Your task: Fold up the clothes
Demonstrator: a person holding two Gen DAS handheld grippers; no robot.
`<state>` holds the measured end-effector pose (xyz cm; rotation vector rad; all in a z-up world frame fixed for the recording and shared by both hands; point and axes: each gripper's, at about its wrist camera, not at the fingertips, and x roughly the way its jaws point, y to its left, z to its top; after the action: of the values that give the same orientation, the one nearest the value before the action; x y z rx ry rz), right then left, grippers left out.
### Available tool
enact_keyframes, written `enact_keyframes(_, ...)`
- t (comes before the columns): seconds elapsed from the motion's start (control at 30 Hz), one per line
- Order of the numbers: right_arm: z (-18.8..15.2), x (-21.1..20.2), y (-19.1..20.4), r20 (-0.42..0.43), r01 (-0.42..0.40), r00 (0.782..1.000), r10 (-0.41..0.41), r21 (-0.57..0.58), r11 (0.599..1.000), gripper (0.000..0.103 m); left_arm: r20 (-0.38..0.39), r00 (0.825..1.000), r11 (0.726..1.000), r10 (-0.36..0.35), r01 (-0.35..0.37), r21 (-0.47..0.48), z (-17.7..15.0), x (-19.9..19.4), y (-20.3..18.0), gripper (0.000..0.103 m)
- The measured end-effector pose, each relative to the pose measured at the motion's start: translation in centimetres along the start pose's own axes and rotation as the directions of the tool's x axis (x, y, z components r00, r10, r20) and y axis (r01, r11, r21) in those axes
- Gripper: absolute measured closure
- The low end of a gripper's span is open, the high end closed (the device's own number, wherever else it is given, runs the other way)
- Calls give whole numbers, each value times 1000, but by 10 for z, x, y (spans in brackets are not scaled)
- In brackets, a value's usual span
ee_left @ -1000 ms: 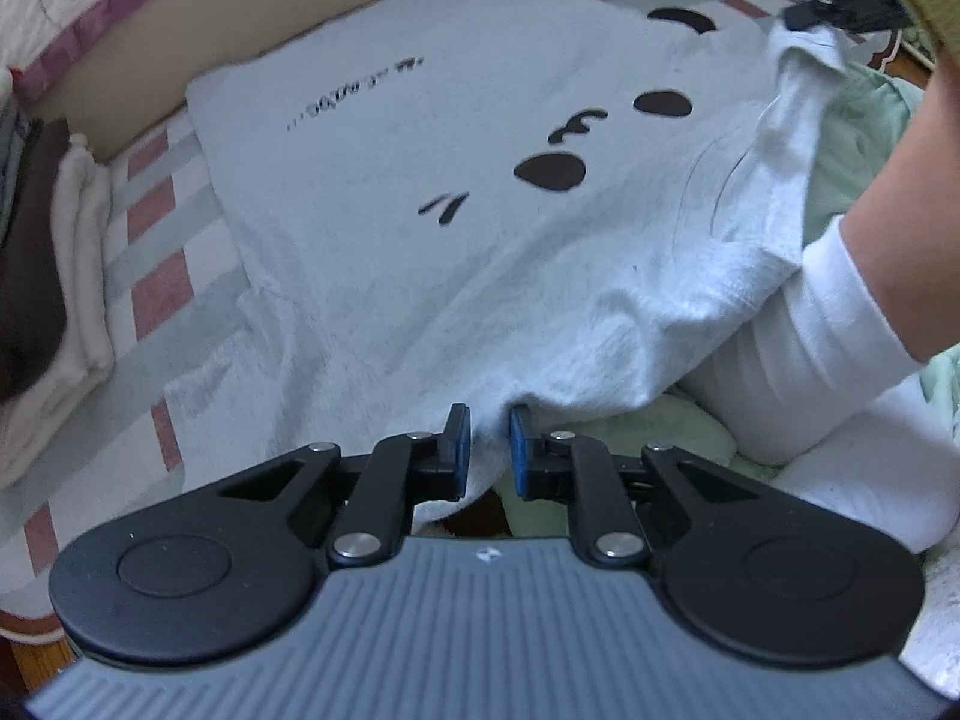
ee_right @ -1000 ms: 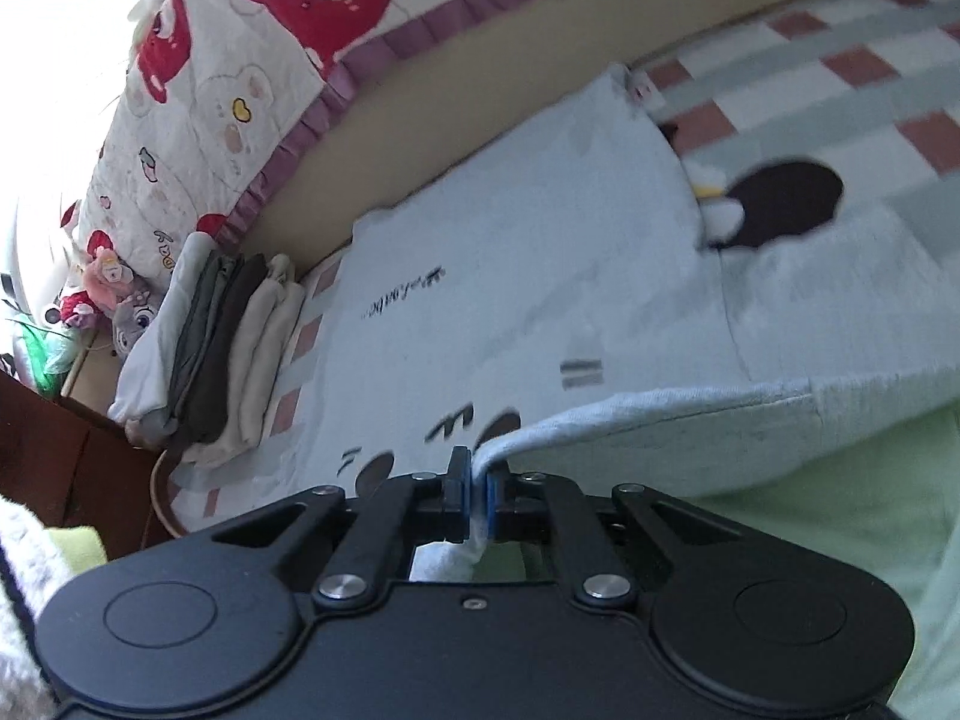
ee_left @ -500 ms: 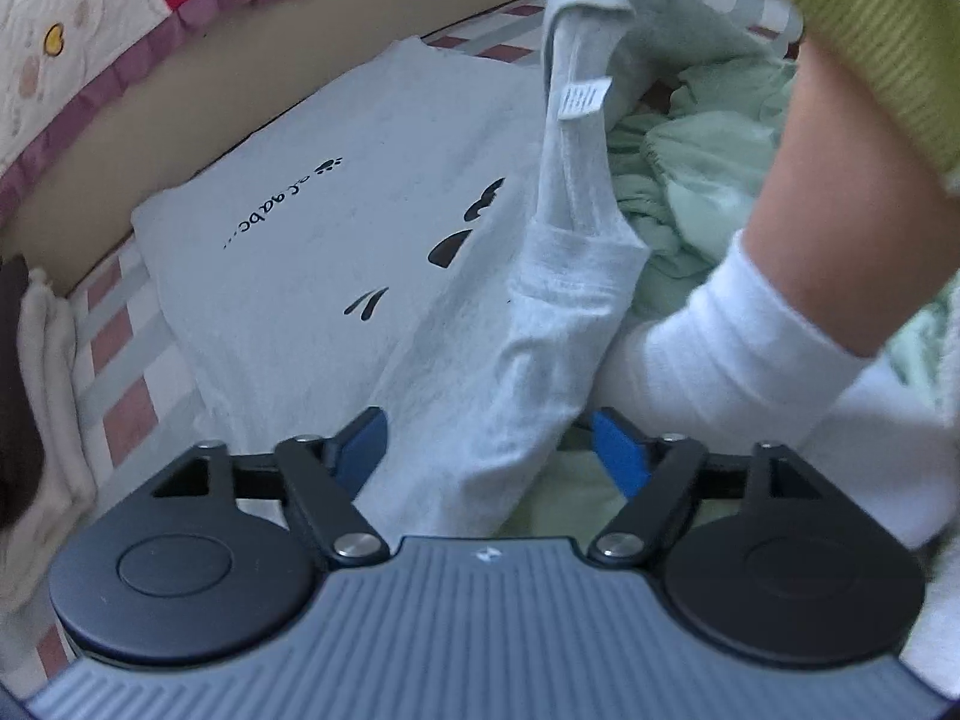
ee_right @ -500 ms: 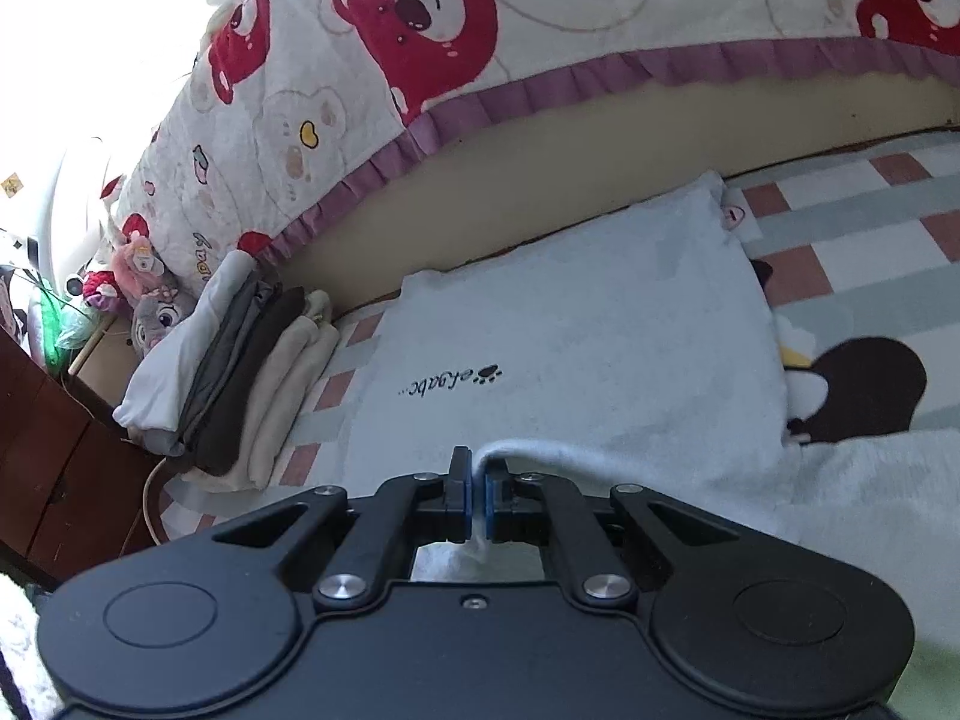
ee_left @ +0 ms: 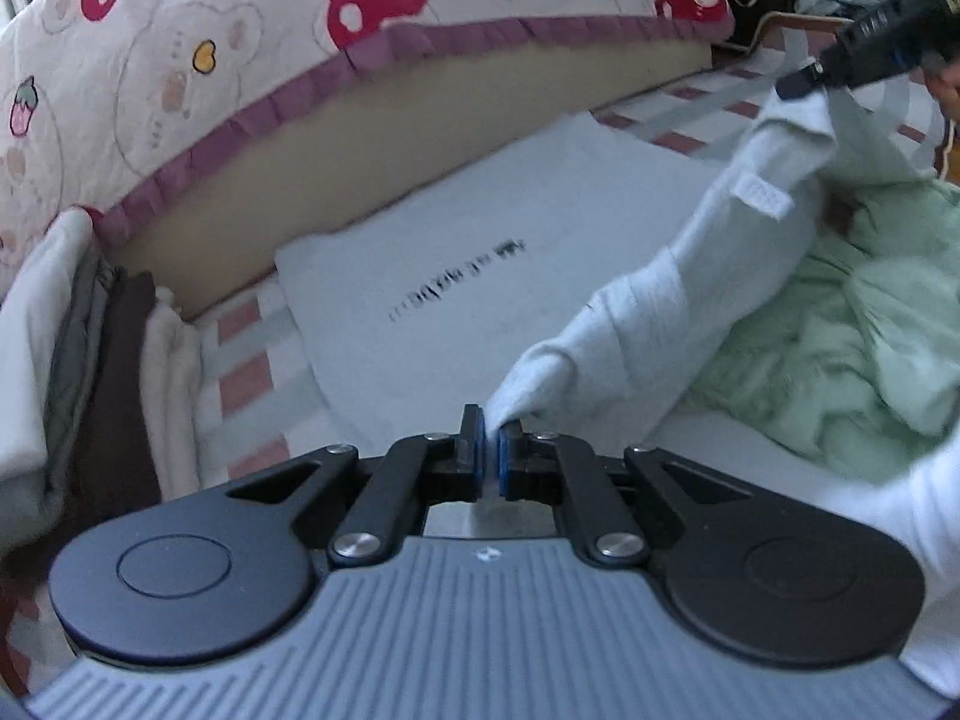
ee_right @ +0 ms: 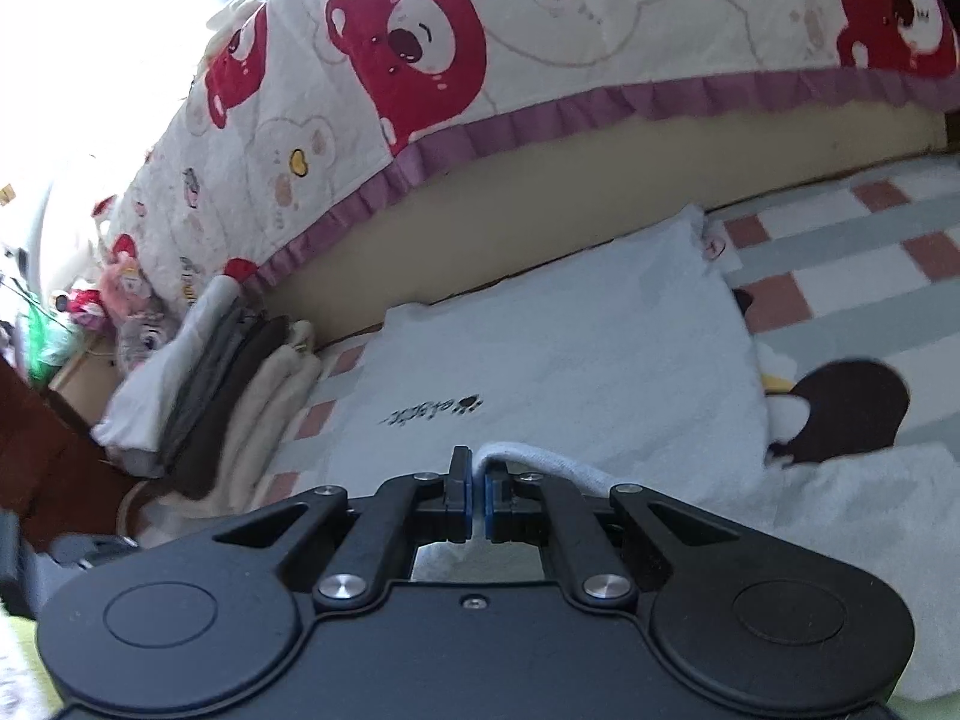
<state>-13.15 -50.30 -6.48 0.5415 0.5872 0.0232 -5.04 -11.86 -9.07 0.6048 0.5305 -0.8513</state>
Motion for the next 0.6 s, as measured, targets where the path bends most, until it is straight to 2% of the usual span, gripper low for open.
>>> enact_keyframes(0.1, 8, 6, 11, 33, 75, 997, -73, -61, 995, 97, 75, 996, 999, 40, -41, 17, 14, 10, 9, 98)
enact_keyframes(0.23, 11, 2, 19, 78, 112, 991, -105, -93, 989, 97, 100, 994, 998, 50, -47, -40, 27, 23, 21, 98)
enact_keyframes(0.37, 22, 5, 20, 128, 147, 983, -133, -106, 984, 97, 64, 997, 999, 50, -48, -25, 40, 44, 30, 98)
enact_keyframes(0.47, 48, 26, 28, 152, 178, 977, -152, -181, 967, 97, 27, 998, 997, 65, -64, -33, 60, 67, 45, 97)
enact_keyframes(0.53, 68, 43, 32, 164, 211, 971, -177, -219, 953, 98, 39, 995, 993, 94, -91, -75, 77, 84, 61, 92)
enact_keyframes(0.6, 85, 62, 38, 155, 266, 960, -233, -243, 933, 98, 44, 991, 986, 123, -117, -120, 87, 104, 77, 91)
